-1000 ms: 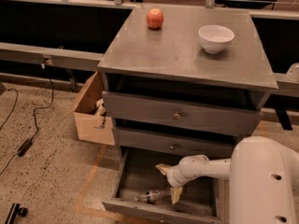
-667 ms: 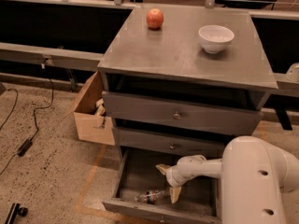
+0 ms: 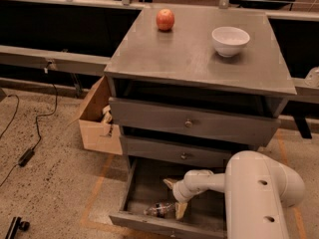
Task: Pick water bottle from bottom drawer and place on counter
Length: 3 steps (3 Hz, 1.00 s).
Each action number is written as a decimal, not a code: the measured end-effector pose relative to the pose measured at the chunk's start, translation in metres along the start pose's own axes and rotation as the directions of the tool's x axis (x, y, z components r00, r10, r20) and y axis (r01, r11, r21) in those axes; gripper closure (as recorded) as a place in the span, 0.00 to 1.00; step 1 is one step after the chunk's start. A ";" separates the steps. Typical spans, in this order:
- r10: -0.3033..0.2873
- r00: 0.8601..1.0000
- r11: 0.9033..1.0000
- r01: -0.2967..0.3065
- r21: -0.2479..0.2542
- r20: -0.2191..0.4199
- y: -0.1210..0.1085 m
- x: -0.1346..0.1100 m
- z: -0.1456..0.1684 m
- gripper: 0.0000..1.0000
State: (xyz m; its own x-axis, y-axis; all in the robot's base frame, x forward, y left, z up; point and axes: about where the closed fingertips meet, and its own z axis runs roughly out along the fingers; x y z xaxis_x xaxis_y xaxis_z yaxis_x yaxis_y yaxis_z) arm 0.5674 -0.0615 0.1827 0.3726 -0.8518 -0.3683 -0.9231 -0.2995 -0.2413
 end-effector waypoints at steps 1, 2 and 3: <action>0.018 1.000 1.000 -0.018 -0.016 0.019 0.000 -0.003 0.020 0.00; 0.030 0.999 0.999 -0.029 -0.031 0.028 0.002 -0.005 0.034 0.00; 0.039 0.998 0.998 -0.037 -0.053 0.041 0.006 -0.008 0.044 0.19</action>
Offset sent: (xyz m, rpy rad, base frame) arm 0.0020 0.0242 -0.0418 0.0201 0.0674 -0.0148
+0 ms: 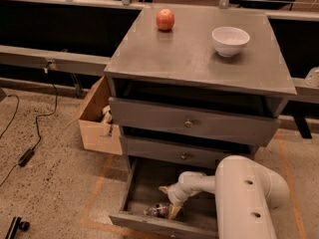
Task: Pick water bottle from bottom drawer and place on counter
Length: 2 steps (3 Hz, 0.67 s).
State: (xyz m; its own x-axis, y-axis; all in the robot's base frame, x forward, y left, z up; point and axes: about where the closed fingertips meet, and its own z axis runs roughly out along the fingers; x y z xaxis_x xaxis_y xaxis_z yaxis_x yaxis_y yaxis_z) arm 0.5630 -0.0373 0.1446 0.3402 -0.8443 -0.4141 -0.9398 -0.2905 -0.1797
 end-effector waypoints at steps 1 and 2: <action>-0.011 1.000 1.000 0.011 -0.015 0.011 0.000 -0.003 0.004 0.41; 0.024 1.000 0.999 -0.024 -0.022 0.009 -0.005 -0.001 0.000 0.65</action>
Offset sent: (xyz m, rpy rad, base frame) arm 0.0161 -0.0036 0.0096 -0.0023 0.0544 -0.0579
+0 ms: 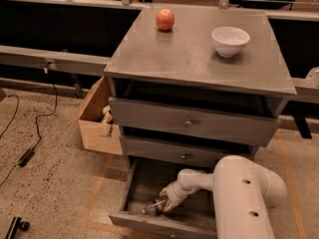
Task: Pick water bottle from bottom drawer and place on counter
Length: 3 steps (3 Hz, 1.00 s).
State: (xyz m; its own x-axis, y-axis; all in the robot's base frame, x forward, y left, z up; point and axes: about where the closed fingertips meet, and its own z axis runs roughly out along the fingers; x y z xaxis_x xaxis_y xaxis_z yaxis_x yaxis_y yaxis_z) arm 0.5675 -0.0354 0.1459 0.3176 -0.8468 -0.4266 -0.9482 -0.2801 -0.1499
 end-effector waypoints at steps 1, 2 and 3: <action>0.044 0.999 0.998 -0.044 0.036 -0.014 -0.008 0.002 -0.030 0.88; 0.133 0.990 0.984 -0.125 0.128 -0.051 -0.014 0.017 -0.091 1.00; 0.275 0.959 0.927 -0.246 0.282 -0.067 -0.016 0.028 -0.175 1.00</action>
Offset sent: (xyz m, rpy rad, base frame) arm -0.0377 -0.1012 0.1637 -0.0258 -0.0410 -0.4222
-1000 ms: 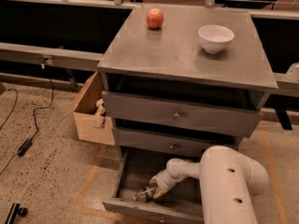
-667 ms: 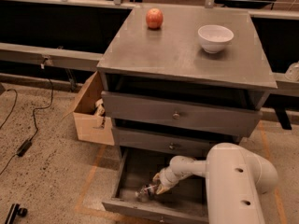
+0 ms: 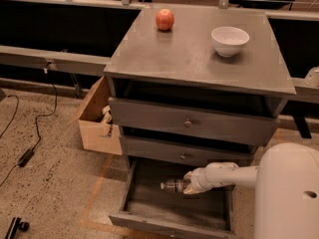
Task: Pick water bottle from bottom drawer and place on counter
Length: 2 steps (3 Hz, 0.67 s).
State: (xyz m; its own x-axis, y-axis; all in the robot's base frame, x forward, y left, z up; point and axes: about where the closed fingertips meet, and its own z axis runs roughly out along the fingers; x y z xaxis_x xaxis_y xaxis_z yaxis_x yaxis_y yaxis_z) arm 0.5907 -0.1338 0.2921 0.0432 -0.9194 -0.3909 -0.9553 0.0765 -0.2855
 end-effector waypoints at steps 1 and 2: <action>0.102 0.995 0.992 -0.102 0.080 0.001 0.009 0.004 -0.078 1.00; 0.183 0.983 0.980 -0.183 0.074 0.006 0.056 0.001 -0.154 1.00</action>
Offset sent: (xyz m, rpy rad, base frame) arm -0.1978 -0.0941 0.2044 0.0864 0.0574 -0.2831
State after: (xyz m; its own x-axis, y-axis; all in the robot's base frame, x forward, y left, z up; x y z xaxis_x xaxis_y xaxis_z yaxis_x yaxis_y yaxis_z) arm 0.4922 -0.1898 0.4107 -0.1302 -0.8877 -0.4417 -0.9228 0.2714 -0.2734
